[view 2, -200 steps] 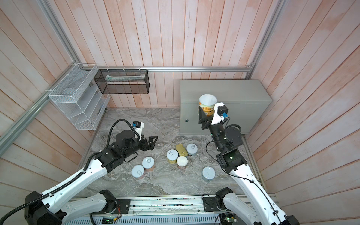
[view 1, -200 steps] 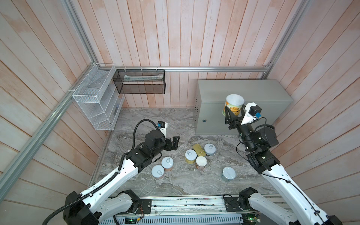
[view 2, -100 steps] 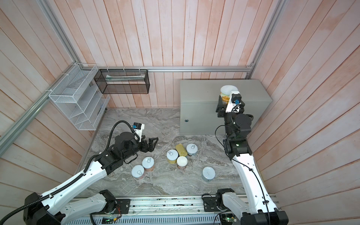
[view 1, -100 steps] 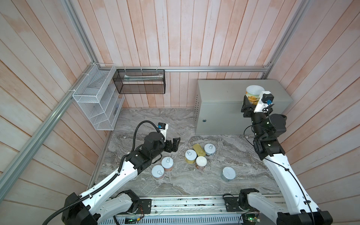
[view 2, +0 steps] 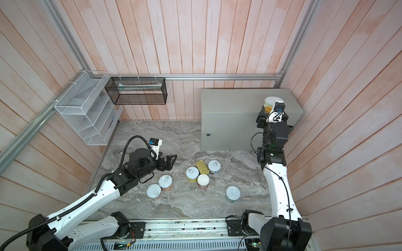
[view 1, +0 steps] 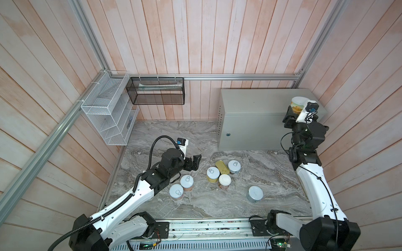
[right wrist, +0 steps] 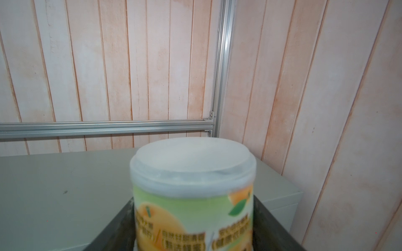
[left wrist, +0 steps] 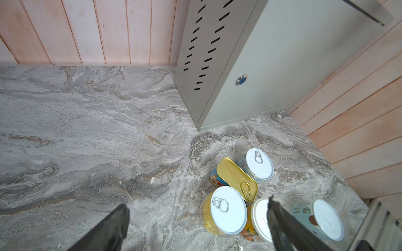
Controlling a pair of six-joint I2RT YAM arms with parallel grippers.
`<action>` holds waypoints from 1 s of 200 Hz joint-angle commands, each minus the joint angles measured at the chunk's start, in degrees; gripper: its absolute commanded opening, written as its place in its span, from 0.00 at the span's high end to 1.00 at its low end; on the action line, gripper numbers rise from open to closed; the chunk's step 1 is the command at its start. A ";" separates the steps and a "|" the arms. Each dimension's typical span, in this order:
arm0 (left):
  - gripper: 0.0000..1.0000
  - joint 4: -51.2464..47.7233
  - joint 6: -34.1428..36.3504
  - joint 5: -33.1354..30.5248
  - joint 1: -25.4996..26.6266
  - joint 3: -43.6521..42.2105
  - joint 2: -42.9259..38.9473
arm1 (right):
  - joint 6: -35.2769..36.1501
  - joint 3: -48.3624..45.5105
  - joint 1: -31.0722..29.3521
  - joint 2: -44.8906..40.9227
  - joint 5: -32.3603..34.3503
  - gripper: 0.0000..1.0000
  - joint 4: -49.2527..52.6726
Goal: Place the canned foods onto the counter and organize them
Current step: 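Lift the can with the right gripper up over the grey cabinet top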
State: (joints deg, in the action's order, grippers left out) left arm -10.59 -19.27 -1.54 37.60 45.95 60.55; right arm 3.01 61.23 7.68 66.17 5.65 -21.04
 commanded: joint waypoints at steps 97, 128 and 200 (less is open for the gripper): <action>0.00 5.94 2.82 -0.92 -0.17 -5.26 0.32 | -10.91 12.40 8.93 9.06 -5.54 0.43 -6.13; 0.00 5.82 3.95 -0.03 -0.18 -4.25 2.00 | -10.87 15.05 8.93 12.68 -5.19 0.43 -6.69; 0.00 7.03 1.85 2.20 -0.17 -2.81 3.77 | -10.81 20.64 8.93 18.46 -6.13 0.42 -5.97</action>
State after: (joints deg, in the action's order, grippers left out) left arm -4.91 -16.97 -0.45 37.60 41.19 63.42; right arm -7.51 76.82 16.53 84.66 0.86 -20.99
